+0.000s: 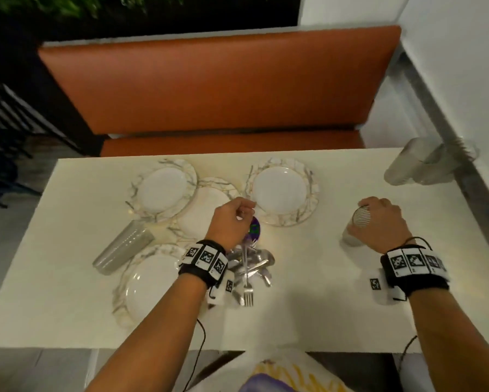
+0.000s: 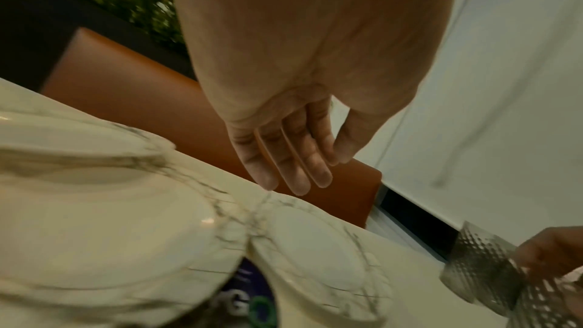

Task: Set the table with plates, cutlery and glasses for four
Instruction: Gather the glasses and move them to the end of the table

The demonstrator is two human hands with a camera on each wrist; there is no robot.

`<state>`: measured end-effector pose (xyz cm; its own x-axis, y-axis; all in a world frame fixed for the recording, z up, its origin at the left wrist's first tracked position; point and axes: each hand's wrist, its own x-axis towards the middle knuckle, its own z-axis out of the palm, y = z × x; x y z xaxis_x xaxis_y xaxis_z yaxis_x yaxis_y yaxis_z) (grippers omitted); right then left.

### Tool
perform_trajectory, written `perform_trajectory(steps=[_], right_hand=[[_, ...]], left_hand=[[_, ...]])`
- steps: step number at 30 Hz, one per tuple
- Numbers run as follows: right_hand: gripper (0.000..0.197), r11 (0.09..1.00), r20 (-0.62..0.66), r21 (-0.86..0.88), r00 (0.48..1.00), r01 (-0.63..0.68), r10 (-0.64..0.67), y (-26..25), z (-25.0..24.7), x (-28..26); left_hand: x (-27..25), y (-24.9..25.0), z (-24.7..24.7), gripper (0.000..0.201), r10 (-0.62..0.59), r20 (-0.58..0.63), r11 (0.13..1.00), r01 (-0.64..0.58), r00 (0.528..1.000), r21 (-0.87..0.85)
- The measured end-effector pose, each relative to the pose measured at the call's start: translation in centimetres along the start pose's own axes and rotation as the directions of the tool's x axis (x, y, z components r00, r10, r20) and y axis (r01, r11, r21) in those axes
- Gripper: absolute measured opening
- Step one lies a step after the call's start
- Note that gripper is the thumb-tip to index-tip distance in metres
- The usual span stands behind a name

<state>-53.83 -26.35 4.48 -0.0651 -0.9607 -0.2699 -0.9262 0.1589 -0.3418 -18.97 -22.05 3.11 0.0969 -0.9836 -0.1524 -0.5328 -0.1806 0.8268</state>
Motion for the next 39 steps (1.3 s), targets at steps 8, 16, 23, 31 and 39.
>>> perform_trajectory(steps=[8, 16, 23, 31, 39], right_hand=[[0.069, 0.926, -0.022, 0.171, 0.941, 0.336, -0.338, -16.0, 3.9, -3.6], [0.060, 0.835, 0.026, 0.289, 0.868, 0.469, -0.496, -26.0, 6.9, -5.1], [0.060, 0.838, 0.005, 0.296, 0.877, 0.458, -0.481, -25.5, 6.8, -5.0], [0.062, 0.861, -0.039, 0.362, 0.929, 0.356, -0.368, -19.1, 4.4, -3.4], [0.079, 0.916, -0.053, 0.372, 0.989, 0.148, -0.138, -6.9, 0.4, -0.9]], left_hand=[[-3.7, -10.4, -14.7, 0.035, -0.027, -0.302, 0.977, 0.089, 0.953, 0.195], [-4.0, -18.4, -21.4, 0.102, -0.411, -0.113, 0.699, 0.392, 0.905, 0.597], [-4.9, -18.9, -21.4, 0.086, -0.302, -0.166, 0.734, 0.340, 0.939, 0.588], [-1.3, -5.5, -19.2, 0.101, -0.145, -0.056, 0.843, 0.153, 0.988, 0.516], [5.6, 7.3, -1.7, 0.097, 0.037, 0.250, 0.958, -0.106, 0.967, 0.266]])
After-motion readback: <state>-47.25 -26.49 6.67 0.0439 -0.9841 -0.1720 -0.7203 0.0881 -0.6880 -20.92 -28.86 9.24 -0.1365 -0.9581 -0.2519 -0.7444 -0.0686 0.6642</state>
